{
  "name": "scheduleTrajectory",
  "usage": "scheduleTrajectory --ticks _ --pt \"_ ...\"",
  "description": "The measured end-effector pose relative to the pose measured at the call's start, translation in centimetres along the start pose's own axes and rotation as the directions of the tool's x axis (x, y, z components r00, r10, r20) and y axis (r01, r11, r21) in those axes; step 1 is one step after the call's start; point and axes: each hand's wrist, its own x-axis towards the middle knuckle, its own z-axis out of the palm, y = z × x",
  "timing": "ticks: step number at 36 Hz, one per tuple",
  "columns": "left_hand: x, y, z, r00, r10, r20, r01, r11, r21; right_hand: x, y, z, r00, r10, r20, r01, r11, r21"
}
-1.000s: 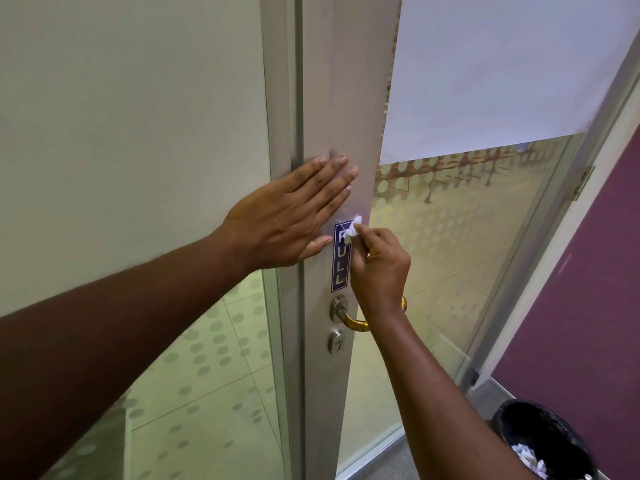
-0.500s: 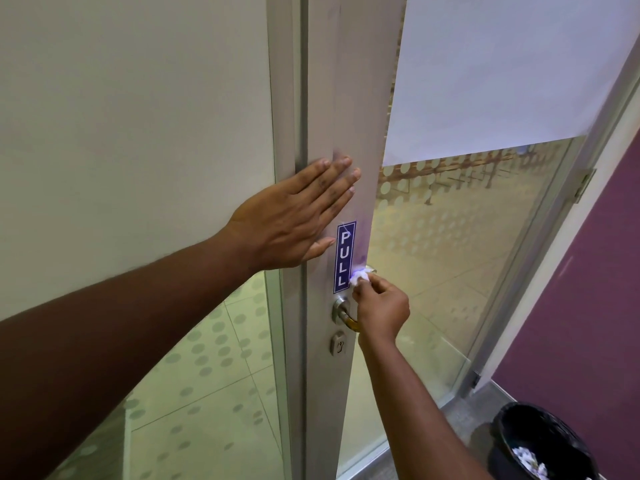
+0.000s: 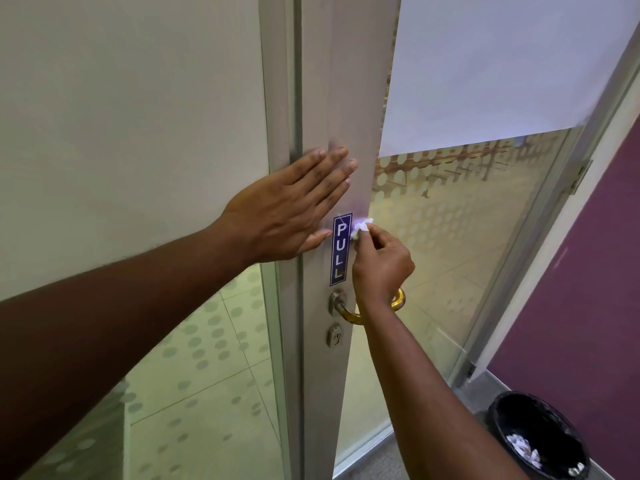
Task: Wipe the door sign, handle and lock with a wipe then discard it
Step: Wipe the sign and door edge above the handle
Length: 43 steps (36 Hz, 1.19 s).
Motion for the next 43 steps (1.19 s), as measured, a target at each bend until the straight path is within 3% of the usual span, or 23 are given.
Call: scheduleTrajectory --ticks 8,20,33,35,38,41,43 --pt "0.0 0.0 0.1 1.000 -0.003 0.004 0.003 1.000 -0.006 -0.5 0.4 -0.2 0.983 -0.180 0.034 0.181 0.982 -0.047" --pt "-0.1 0.0 0.1 1.000 -0.002 0.001 0.002 1.000 0.000 -2.7 3.0 -0.5 0.999 0.036 0.014 -0.035 0.999 -0.037" --pt "0.0 0.0 -0.2 1.000 0.006 0.021 -0.006 1.000 0.023 0.6 -1.7 0.2 0.973 -0.230 0.012 0.231 0.972 -0.039" --pt "0.0 -0.1 -0.3 1.000 0.002 0.023 -0.002 1.000 0.024 1.0 -2.0 -0.2 0.981 -0.185 0.062 0.183 0.982 0.036" --pt "-0.1 -0.1 -0.3 0.999 0.000 0.037 -0.001 1.000 0.016 1.4 -1.6 -1.0 0.995 0.032 0.098 -0.050 0.981 0.189" --pt "0.0 0.0 -0.2 1.000 -0.003 0.026 0.003 1.000 0.010 1.5 -1.3 -1.8 0.963 0.226 0.145 -0.264 0.890 0.372" --pt "-0.1 0.0 -0.1 1.000 -0.003 0.022 0.003 1.000 0.008 1.4 -1.6 -2.0 0.948 0.263 0.179 -0.317 0.836 0.448"
